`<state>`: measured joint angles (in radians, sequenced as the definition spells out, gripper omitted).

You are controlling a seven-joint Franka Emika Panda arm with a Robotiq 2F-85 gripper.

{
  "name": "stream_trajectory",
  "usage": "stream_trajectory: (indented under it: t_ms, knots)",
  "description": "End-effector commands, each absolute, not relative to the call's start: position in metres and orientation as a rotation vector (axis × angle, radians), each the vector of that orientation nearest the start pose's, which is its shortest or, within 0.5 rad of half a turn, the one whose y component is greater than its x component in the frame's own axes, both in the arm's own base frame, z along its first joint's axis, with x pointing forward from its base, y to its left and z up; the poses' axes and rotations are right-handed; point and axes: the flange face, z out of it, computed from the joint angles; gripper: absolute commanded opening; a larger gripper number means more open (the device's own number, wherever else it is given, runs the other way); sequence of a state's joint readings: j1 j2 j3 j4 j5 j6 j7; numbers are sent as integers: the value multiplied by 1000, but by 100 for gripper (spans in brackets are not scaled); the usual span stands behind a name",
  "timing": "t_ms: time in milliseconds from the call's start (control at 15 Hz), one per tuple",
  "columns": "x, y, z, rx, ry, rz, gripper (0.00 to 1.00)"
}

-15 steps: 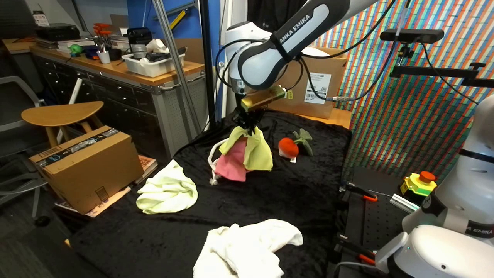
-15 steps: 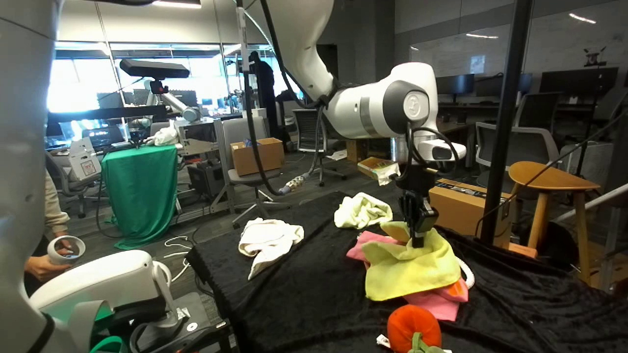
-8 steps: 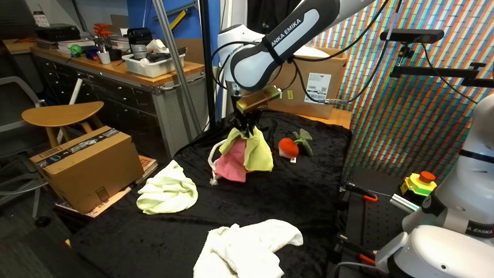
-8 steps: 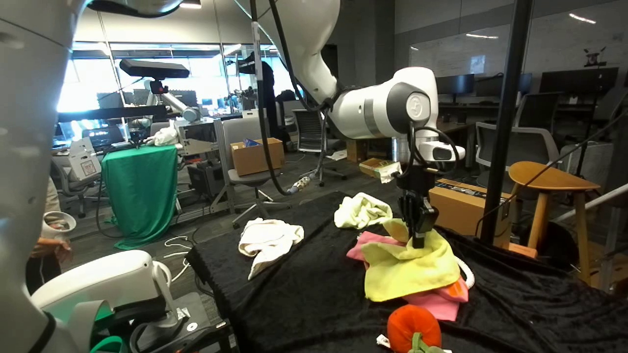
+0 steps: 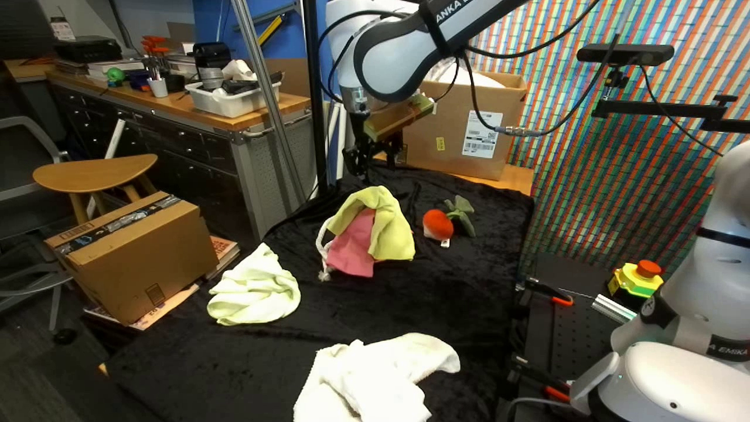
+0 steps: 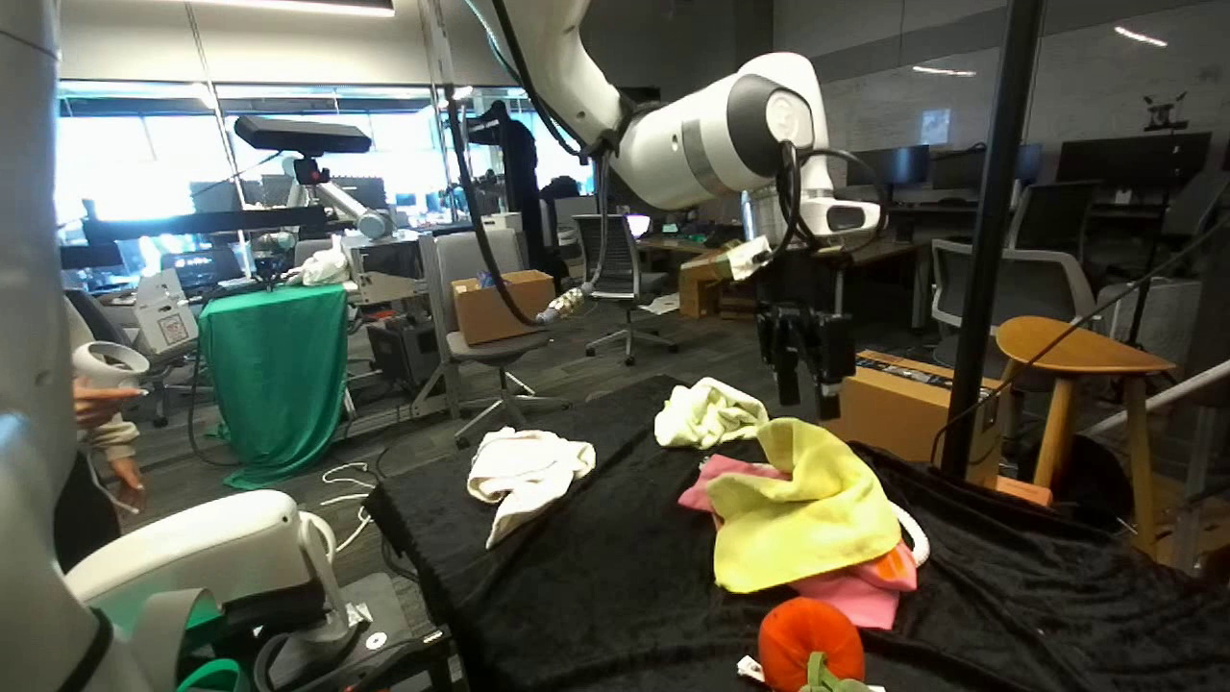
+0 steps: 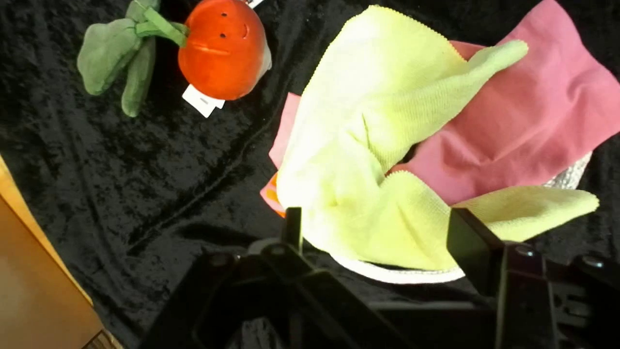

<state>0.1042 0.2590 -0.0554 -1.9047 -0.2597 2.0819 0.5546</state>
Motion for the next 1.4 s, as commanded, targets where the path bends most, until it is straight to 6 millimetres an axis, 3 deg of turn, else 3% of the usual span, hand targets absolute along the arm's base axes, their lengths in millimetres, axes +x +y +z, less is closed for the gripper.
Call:
stream_trajectory:
  t_ms: [0,200,467,667,933,1333]
  knots:
    - [586,39,406,-3385,461,-78,100]
    - [581,70,430,-3381,289,-169,100]
    - [576,130,440,-3346,67,-237,100]
    - [575,172,430,-3335,-33,-238,100]
    - [581,212,411,-3314,-69,-248,100]
    - [610,242,370,-3257,34,-263,100]
